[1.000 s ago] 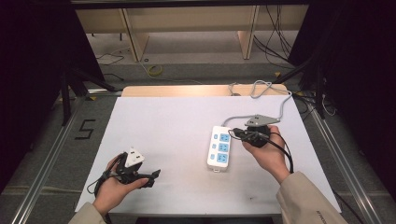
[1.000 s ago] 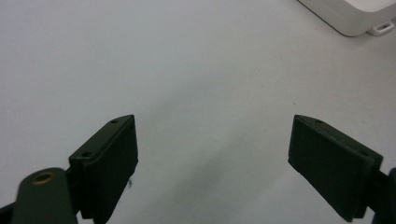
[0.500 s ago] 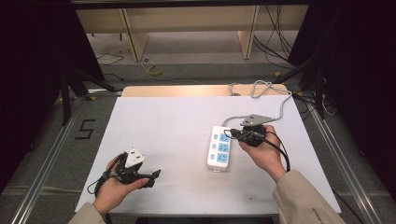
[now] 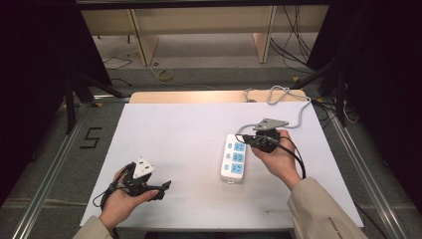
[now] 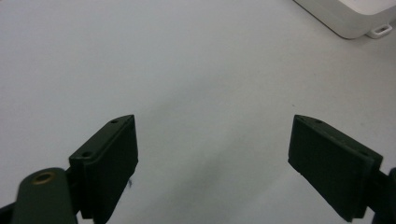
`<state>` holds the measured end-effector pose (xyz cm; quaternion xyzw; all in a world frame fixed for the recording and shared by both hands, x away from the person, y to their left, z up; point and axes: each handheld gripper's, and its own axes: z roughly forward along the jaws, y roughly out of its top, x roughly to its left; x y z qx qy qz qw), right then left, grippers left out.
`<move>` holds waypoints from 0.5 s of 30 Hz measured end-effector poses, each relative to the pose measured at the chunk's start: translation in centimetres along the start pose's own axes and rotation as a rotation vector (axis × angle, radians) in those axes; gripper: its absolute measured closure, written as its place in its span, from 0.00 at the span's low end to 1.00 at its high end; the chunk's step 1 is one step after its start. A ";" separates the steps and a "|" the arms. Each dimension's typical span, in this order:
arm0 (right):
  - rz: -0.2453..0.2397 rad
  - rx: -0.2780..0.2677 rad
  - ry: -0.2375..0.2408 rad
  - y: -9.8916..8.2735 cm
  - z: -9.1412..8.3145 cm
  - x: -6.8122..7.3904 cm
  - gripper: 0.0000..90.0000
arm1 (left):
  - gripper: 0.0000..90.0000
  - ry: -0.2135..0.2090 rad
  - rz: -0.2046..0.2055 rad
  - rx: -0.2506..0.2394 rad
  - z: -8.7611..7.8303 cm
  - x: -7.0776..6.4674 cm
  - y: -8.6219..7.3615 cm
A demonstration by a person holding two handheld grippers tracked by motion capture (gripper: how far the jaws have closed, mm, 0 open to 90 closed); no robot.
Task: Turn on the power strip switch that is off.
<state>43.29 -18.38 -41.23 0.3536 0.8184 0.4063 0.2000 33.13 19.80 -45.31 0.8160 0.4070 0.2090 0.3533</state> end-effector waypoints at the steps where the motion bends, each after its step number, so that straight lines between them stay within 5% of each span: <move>1: 0.002 0.002 0.001 0.1 0.0 0.0 1.00 | 0.17 0.000 0.002 0.000 0.0 0.0 0.0; 15: 0.006 0.016 0.018 1.0 0.9 0.1 1.00 | 0.17 -0.003 -0.002 -0.001 0.0 0.1 0.0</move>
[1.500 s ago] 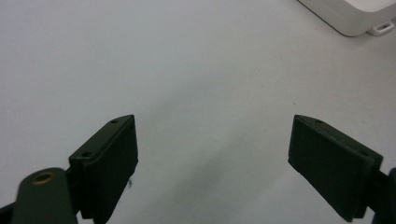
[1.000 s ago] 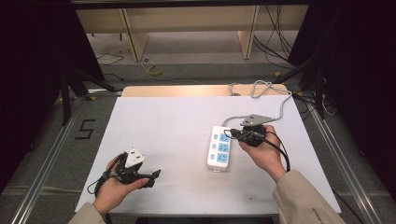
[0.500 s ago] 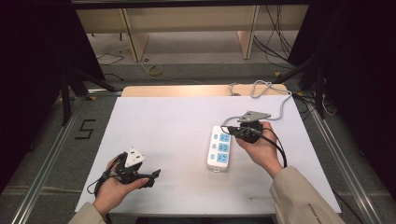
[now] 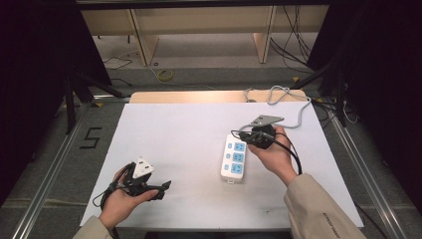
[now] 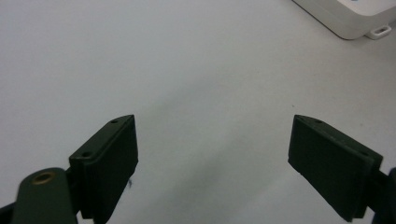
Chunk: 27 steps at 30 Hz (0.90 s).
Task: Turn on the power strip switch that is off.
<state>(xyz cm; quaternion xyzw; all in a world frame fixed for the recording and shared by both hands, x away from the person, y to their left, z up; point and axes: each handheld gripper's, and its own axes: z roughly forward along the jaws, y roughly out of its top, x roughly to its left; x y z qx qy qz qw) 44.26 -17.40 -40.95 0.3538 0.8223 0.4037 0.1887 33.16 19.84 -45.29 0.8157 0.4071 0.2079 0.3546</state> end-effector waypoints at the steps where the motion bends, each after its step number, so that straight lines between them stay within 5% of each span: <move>1: 0.001 0.003 -0.001 0.0 0.1 0.0 1.00 | 0.17 -0.001 0.000 0.000 0.0 0.0 0.0; 27: -0.015 0.064 0.013 1.3 1.8 0.1 1.00 | 0.17 -0.002 0.001 0.001 -0.1 0.1 0.0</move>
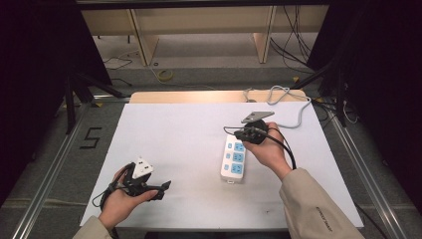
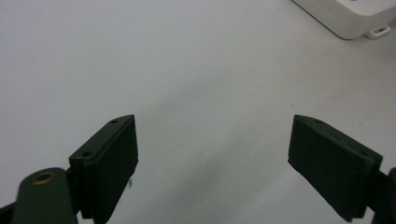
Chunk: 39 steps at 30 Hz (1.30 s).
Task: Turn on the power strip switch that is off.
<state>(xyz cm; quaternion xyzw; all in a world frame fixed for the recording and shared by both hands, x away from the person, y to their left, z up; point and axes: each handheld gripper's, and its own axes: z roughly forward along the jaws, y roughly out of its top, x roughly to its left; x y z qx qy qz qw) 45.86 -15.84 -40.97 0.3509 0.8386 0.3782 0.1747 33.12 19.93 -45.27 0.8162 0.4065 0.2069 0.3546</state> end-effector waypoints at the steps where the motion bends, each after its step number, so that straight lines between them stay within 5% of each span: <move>1: -0.001 0.003 0.000 0.1 0.1 0.0 1.00 | 0.17 0.001 0.000 0.000 0.0 0.0 0.0; 39: -0.014 0.080 -0.003 0.8 2.2 -0.3 1.00 | 0.17 0.000 -0.001 0.001 0.1 0.0 0.0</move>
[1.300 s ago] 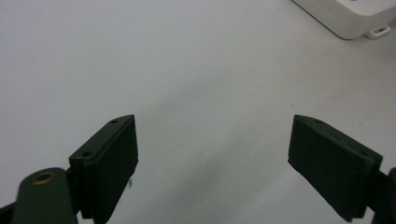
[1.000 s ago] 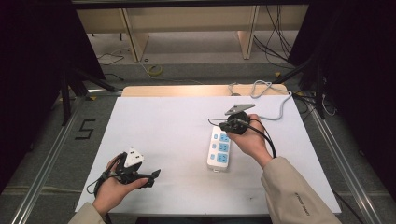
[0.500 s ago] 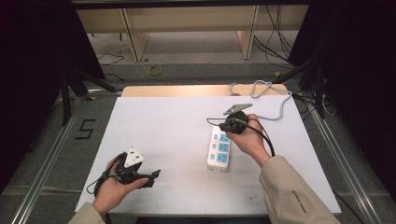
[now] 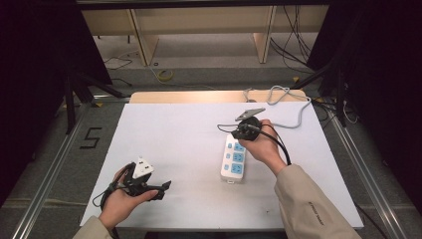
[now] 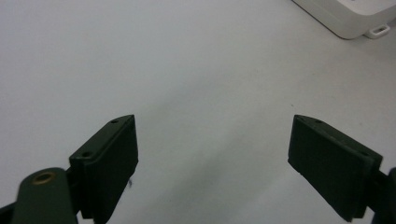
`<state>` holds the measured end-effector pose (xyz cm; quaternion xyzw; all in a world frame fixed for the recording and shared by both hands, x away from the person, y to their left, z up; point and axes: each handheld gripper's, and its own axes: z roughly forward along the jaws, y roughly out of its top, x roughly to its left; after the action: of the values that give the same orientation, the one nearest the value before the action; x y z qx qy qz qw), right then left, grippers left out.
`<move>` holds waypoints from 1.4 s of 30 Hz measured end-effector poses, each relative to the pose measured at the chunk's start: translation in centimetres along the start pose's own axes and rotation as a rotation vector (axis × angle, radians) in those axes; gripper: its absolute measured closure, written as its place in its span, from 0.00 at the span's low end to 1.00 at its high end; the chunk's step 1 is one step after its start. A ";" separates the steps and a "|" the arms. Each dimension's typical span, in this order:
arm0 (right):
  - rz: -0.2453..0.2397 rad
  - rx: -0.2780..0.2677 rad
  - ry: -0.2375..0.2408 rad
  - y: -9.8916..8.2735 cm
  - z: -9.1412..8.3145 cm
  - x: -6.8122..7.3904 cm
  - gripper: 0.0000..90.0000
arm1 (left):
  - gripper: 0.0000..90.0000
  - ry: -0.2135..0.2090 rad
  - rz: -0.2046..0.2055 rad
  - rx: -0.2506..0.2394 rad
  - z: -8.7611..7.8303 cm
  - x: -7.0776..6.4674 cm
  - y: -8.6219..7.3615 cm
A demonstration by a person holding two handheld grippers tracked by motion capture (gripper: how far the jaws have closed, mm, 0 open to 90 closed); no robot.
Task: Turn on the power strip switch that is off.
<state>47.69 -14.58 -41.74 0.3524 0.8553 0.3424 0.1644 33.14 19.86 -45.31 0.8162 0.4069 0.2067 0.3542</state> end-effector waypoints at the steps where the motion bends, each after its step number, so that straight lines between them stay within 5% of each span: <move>1: -0.001 0.003 0.000 0.0 0.0 0.0 1.00 | 0.17 0.000 0.002 0.002 0.0 0.0 0.0; 42: -0.002 0.073 0.015 -0.2 2.3 0.7 1.00 | 0.17 -0.003 0.002 0.000 0.1 0.1 0.0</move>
<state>48.33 -13.07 -43.55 0.3546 0.8687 0.3136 0.1457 33.24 19.87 -45.37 0.8170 0.4054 0.2057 0.3547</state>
